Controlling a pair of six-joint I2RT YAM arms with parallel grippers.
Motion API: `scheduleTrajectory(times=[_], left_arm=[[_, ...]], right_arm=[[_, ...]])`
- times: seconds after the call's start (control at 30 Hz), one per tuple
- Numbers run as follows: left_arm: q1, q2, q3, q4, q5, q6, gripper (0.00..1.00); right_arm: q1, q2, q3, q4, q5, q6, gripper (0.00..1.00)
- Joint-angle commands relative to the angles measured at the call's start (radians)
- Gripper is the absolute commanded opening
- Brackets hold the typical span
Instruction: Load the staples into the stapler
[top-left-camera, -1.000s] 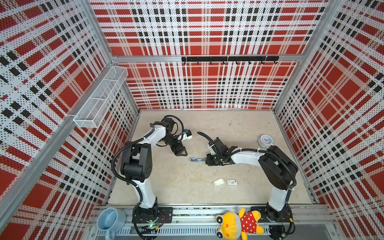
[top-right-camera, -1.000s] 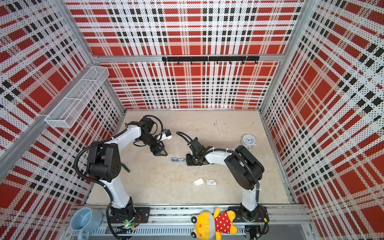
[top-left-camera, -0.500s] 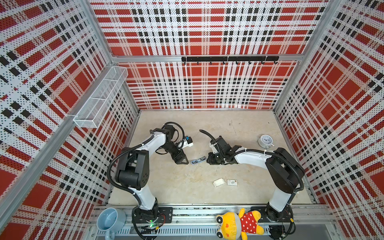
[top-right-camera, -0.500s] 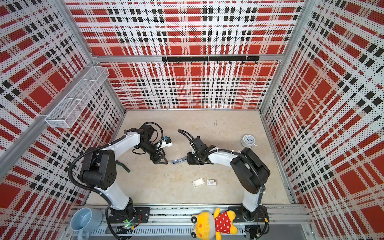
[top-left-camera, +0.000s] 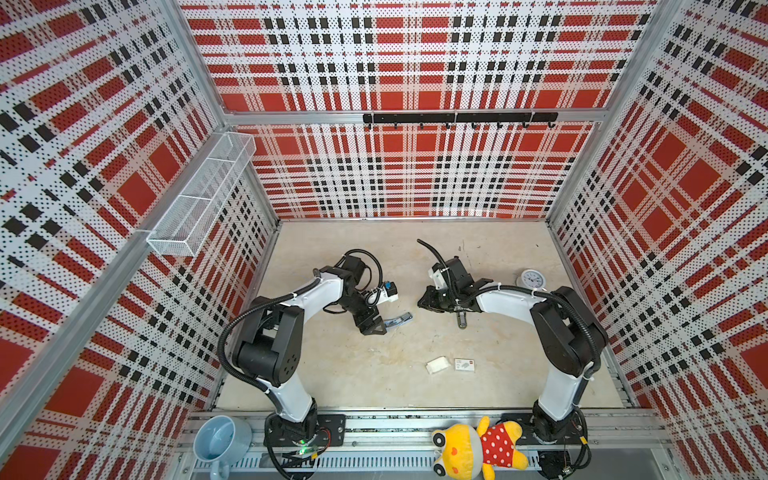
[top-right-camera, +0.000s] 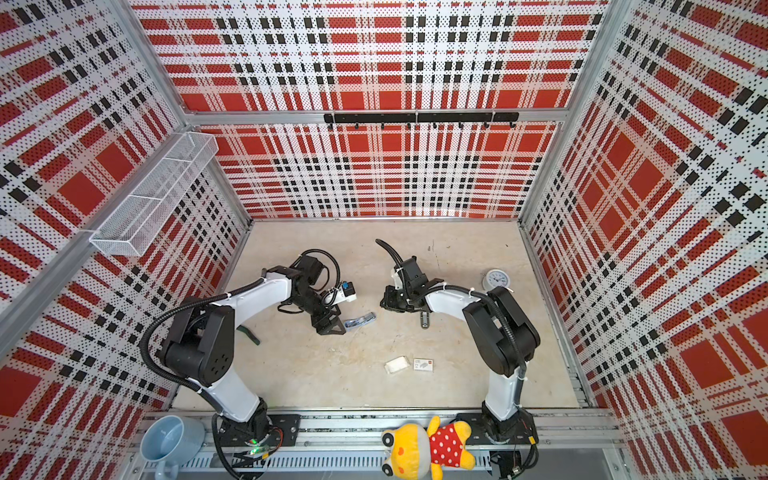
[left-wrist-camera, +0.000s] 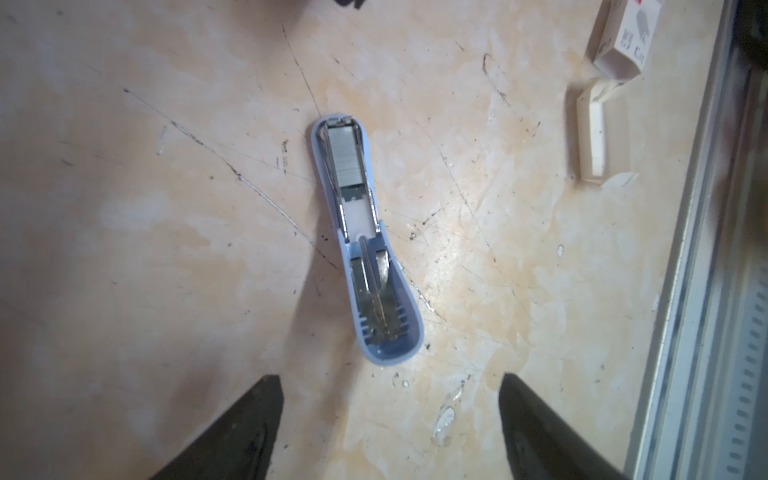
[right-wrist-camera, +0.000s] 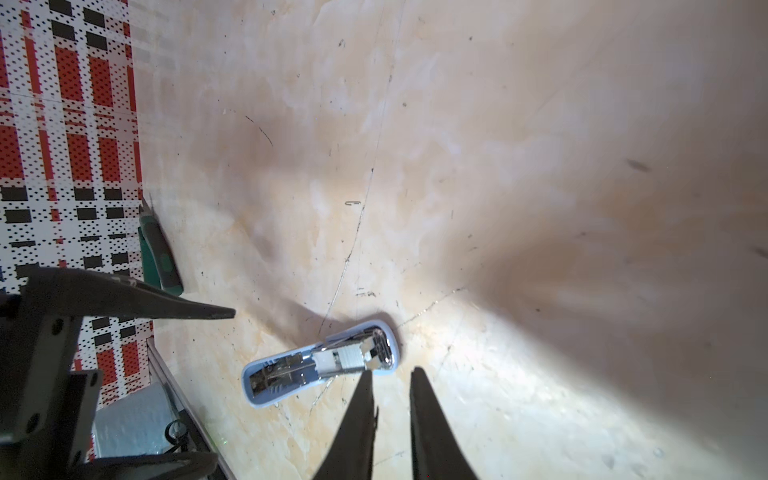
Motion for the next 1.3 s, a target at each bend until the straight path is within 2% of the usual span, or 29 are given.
scheduleTrajectory(times=[0.0,0.23,0.57,0.77,1.27], left_arm=[[-0.020,0.015,-0.011,0.054,-0.023,-0.015,0.81],[-0.035,0.043,-0.016,0.061,-0.039,-0.023,0.76],[-0.042,0.047,-0.037,0.093,-0.046,-0.030,0.67],[-0.055,0.048,-0.048,0.116,-0.052,-0.039,0.64],[-0.080,0.031,-0.053,0.125,-0.078,-0.029,0.47]], right_arm=[[-0.007,0.042,0.040,0.047,-0.041,0.006,0.18],[-0.010,0.100,0.062,0.057,-0.074,0.010,0.18],[-0.010,0.117,0.037,0.115,-0.119,0.043,0.17],[-0.007,0.124,0.032,0.118,-0.129,0.047,0.16],[0.010,0.107,0.016,0.039,-0.096,0.026,0.15]])
